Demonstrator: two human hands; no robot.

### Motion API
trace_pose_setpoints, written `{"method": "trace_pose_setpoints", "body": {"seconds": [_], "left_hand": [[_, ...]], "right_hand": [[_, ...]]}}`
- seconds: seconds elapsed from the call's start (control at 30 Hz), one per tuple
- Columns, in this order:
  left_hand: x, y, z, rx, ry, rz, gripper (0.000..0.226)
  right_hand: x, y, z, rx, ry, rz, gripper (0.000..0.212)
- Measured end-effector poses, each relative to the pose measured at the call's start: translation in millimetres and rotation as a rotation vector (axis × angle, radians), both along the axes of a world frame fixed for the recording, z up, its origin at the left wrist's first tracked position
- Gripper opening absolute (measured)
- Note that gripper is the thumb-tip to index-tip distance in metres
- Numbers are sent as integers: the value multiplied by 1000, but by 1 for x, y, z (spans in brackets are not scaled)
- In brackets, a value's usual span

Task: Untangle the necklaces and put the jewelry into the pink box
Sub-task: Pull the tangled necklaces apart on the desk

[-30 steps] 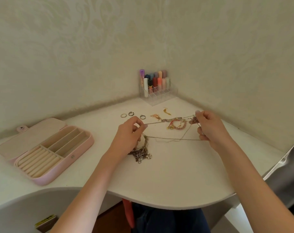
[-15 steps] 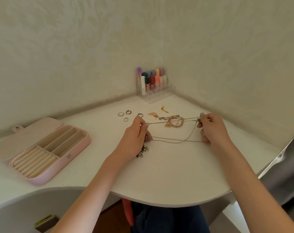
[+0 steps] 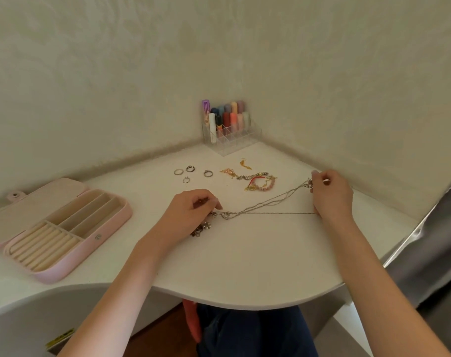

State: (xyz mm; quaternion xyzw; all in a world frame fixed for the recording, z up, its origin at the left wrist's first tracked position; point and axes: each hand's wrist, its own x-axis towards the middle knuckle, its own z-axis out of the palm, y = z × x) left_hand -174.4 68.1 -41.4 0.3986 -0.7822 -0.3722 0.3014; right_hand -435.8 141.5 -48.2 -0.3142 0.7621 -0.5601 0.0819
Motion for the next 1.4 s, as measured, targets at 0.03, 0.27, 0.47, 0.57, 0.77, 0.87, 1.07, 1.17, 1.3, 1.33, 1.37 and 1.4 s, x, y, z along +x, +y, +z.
{"method": "trace_pose_setpoints", "body": {"seconds": [0.03,0.27,0.47,0.57,0.77,0.87,1.07,1.17,1.3,1.33,1.37,1.4], "left_hand": [[1,1,1,-12,-18,-10,18],[2,7,4,-30,-24,-68,10],[1,7,2,-38,-41,-53,14],[0,8,2,30,26,-69,16],[-3,9,4,123,72,-106,15],[-4,10,6,112,74,-115,16],[-4,9,7,130,117,-101,17],[-4,7,5,123,149,-110,12],[-3,6,3,62,88,-119,15],[-3,6,3,50,82,-116,17],[-2,6,3,41,78,-111,18],[-1,5,3,38,79,-104,19]], "right_hand": [[0,1,0,-11,1,-8,30],[0,5,-2,109,162,-87,26],[0,5,0,328,309,-123,24],[5,4,3,434,363,-106,19],[40,6,18,25,491,195,10],[74,5,25,-1,363,649,4],[93,-5,13,198,239,872,7],[88,-7,17,106,101,832,10],[88,-6,19,74,-83,892,14],[89,-6,19,85,-90,886,15],[91,-6,20,86,-100,873,16],[91,-6,20,79,-122,856,16]]}}
